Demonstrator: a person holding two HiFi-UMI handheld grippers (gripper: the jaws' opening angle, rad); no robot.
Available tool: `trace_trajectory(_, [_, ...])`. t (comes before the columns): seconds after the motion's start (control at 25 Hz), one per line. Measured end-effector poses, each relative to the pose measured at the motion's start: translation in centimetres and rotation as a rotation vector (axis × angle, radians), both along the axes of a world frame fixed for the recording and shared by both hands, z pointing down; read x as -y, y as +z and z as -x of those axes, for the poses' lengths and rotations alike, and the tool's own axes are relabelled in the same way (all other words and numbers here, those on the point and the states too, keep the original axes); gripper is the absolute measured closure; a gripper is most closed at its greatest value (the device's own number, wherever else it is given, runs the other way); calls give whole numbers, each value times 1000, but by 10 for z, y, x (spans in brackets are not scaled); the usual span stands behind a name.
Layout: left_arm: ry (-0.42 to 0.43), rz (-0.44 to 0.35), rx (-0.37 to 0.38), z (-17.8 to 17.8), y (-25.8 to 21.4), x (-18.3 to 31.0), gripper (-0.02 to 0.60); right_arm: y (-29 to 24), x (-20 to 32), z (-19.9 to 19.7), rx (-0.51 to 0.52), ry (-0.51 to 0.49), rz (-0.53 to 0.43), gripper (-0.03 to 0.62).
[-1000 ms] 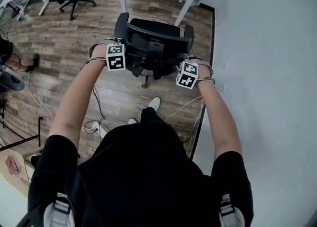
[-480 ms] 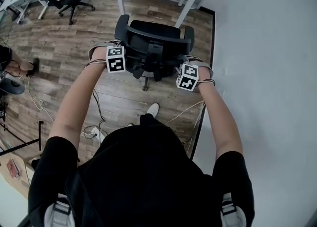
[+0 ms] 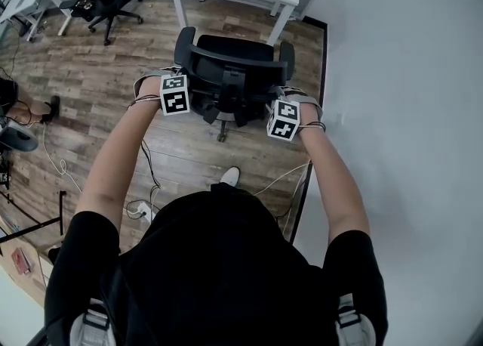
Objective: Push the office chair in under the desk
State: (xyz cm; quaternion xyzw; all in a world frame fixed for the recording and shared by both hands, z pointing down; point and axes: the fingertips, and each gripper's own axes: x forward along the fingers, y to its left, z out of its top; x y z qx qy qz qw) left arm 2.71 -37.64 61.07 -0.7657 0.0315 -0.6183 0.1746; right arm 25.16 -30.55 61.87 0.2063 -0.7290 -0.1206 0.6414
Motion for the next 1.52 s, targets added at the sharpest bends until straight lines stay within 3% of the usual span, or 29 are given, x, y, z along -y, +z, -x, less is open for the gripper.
trace_trajectory(0.68, [-42, -38, -8, -5, 5, 18, 442, 2, 26, -6, -15, -25, -62, 484])
trace_trajectory(1.52, [8, -19, 14, 15, 3, 191, 436, -2, 184, 19, -16, 35, -35, 485])
